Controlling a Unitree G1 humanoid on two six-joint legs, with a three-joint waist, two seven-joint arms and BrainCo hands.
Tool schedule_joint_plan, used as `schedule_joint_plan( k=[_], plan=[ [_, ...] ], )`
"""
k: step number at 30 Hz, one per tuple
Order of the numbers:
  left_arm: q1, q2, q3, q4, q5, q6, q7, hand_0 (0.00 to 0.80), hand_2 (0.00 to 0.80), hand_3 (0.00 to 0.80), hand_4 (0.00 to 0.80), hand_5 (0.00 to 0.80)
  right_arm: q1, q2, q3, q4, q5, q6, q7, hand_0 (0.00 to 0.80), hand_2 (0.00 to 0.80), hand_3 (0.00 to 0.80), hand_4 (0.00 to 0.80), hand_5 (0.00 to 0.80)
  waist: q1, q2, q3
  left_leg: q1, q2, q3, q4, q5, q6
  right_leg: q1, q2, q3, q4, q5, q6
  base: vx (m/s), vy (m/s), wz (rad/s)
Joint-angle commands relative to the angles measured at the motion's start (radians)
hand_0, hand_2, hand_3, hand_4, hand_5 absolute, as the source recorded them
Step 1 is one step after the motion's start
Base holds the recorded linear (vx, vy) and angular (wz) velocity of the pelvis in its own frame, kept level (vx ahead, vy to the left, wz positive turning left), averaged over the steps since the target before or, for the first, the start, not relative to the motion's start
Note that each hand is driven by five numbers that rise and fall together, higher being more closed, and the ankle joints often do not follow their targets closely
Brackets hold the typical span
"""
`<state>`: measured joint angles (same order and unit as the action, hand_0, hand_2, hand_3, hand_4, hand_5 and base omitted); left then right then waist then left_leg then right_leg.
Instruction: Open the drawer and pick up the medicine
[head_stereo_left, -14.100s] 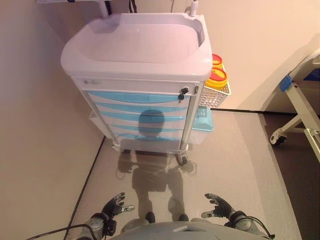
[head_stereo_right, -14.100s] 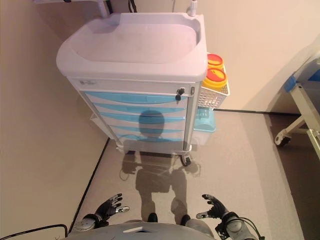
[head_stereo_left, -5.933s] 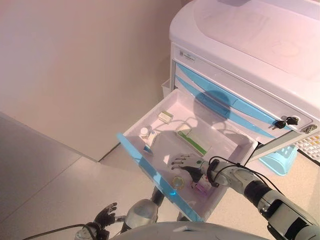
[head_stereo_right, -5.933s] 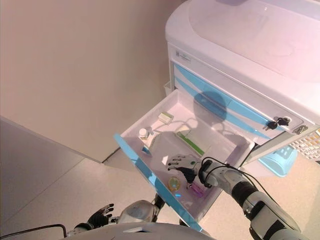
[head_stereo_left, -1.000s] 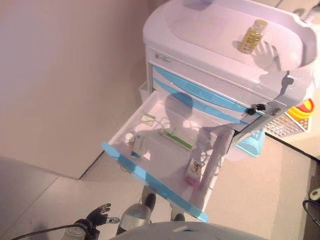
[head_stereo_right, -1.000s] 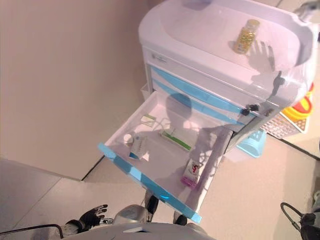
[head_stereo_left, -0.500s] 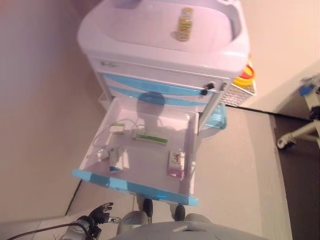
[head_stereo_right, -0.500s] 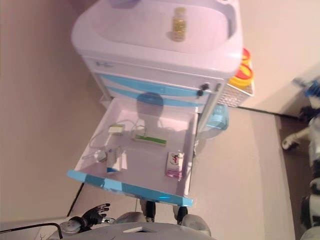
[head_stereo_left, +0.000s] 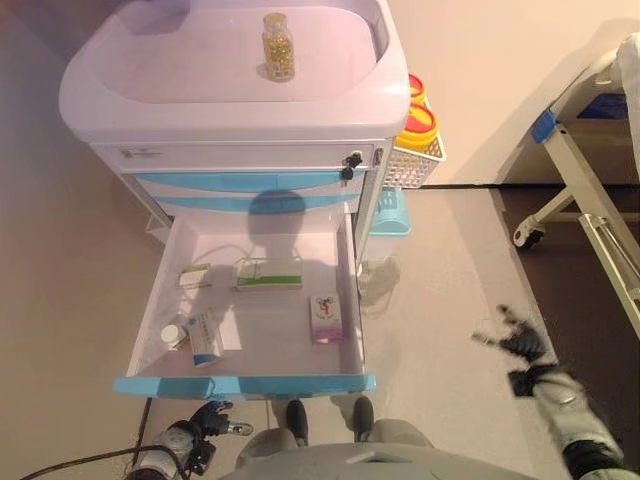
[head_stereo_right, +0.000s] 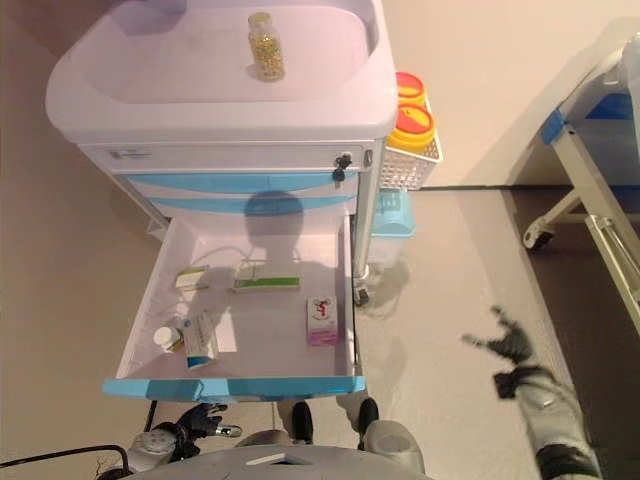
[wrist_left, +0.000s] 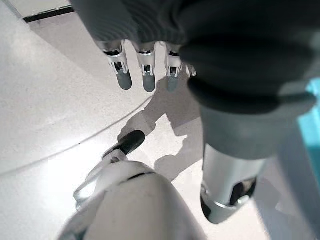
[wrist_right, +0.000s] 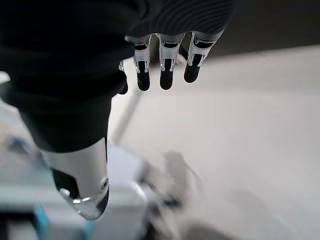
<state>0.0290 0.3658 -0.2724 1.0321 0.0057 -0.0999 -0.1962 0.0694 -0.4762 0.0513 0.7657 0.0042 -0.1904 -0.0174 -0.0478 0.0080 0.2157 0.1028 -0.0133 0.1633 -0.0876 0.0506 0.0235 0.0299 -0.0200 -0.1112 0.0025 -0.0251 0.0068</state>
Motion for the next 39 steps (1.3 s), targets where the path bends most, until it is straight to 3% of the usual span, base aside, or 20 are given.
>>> schedule_joint_plan(
  k=[1, 6, 11, 18, 25, 26, 31, 36, 39],
  plan=[
    [-0.078, 0.003, -0.013, -0.013, 0.078, -0.065, 0.031, 0.000, 0.000, 0.000, 0.000, 0.000, -0.043, 0.003, 0.066, 0.046, -0.076, -0.067, 0.010, 0.000, 0.000, 0.000, 0.000, 0.000, -0.004, -0.010, 0.013, -0.058, -0.047, -0.027, 0.122, -0.145, 0.025, -0.061, -0.031, -0.024, 0.087, -0.023, 0.081, -0.039, -0.026, -0.23],
    [-0.123, 0.025, -0.027, -0.036, 0.097, -0.094, 0.072, 0.000, 0.000, 0.000, 0.000, 0.000, -0.052, 0.022, 0.102, 0.141, -0.075, -0.048, 0.023, 0.000, 0.000, 0.000, 0.000, 0.000, -0.024, 0.012, 0.052, -0.079, -0.044, -0.037, 0.132, -0.136, 0.027, -0.092, -0.024, -0.012, 0.127, -0.039, 0.070, 0.000, -0.009, -0.10],
    [-0.155, 0.068, -0.018, -0.126, 0.081, -0.111, 0.102, 0.000, 0.000, 0.000, 0.000, 0.000, -0.039, 0.011, 0.129, 0.129, -0.121, -0.098, 0.017, 0.000, 0.000, 0.000, 0.000, 0.000, -0.046, 0.040, 0.113, -0.127, -0.038, -0.043, 0.175, -0.134, 0.033, -0.161, -0.021, 0.000, 0.227, -0.079, 0.050, 0.024, 0.021, -0.04],
    [-0.223, 0.197, 0.002, -0.335, -0.020, -0.088, 0.087, 0.000, 0.000, 0.000, 0.000, 0.000, -0.087, -0.060, 0.180, 0.052, -0.119, -0.116, 0.019, 0.000, 0.000, 0.000, 0.000, 0.000, -0.049, 0.036, 0.224, -0.328, -0.042, -0.032, 0.405, -0.172, 0.043, -0.348, -0.039, 0.001, 0.427, -0.120, 0.010, -0.064, 0.005, -0.03],
    [-0.282, 0.324, 0.047, -0.457, -0.100, -0.079, 0.140, 0.000, 0.000, 0.000, 0.000, 0.000, -0.116, -0.138, 0.171, -0.037, -0.027, -0.096, 0.024, 0.000, 0.000, 0.000, 0.000, 0.000, -0.060, 0.033, 0.268, -0.493, -0.053, -0.033, 0.552, -0.199, 0.056, -0.510, -0.014, 0.031, 0.553, -0.141, -0.020, 0.035, 0.061, -0.04],
    [-0.315, 0.355, 0.075, -0.467, -0.122, -0.067, 0.159, 0.000, 0.000, 0.000, 0.000, 0.000, -0.116, -0.150, 0.156, -0.074, -0.006, -0.078, 0.022, 0.000, 0.000, 0.000, 0.000, 0.000, -0.069, 0.030, 0.275, -0.533, -0.051, -0.033, 0.601, -0.234, 0.055, -0.552, -0.006, 0.046, 0.601, -0.170, -0.017, 0.071, 0.125, -0.21],
    [-0.477, 0.440, 0.146, -0.408, -0.157, -0.029, 0.231, 0.000, 0.000, 0.000, 0.000, 0.000, -0.098, -0.165, 0.120, -0.118, 0.001, -0.070, 0.022, 0.000, 0.000, 0.000, 0.000, 0.000, -0.102, 0.020, 0.280, -0.649, -0.046, -0.009, 0.696, -0.267, 0.067, -0.666, 0.013, 0.072, 0.668, -0.170, -0.017, 0.033, 0.135, -0.25],
    [-0.778, 0.612, 0.092, -0.262, -0.171, 0.100, 0.297, 0.000, 0.000, 0.000, 0.000, 0.000, -0.061, -0.186, 0.135, -0.146, -0.024, -0.087, -0.004, 0.000, 0.000, 0.000, 0.000, 0.000, -0.151, 0.004, 0.282, -0.738, -0.037, 0.011, 0.767, -0.284, 0.073, -0.747, 0.030, 0.099, 0.673, -0.142, -0.014, 0.004, 0.098, -0.08],
    [-0.917, 0.662, 0.062, -0.149, -0.235, 0.127, 0.340, 0.000, 0.000, 0.000, 0.000, 0.000, -0.046, -0.189, 0.146, -0.145, -0.018, -0.098, -0.024, 0.000, 0.000, 0.000, 0.000, 0.000, -0.172, -0.003, 0.281, -0.777, -0.032, 0.017, 0.807, -0.299, 0.073, -0.779, 0.036, 0.112, 0.667, -0.127, -0.011, 0.004, 0.087, -0.08]
  ],
)
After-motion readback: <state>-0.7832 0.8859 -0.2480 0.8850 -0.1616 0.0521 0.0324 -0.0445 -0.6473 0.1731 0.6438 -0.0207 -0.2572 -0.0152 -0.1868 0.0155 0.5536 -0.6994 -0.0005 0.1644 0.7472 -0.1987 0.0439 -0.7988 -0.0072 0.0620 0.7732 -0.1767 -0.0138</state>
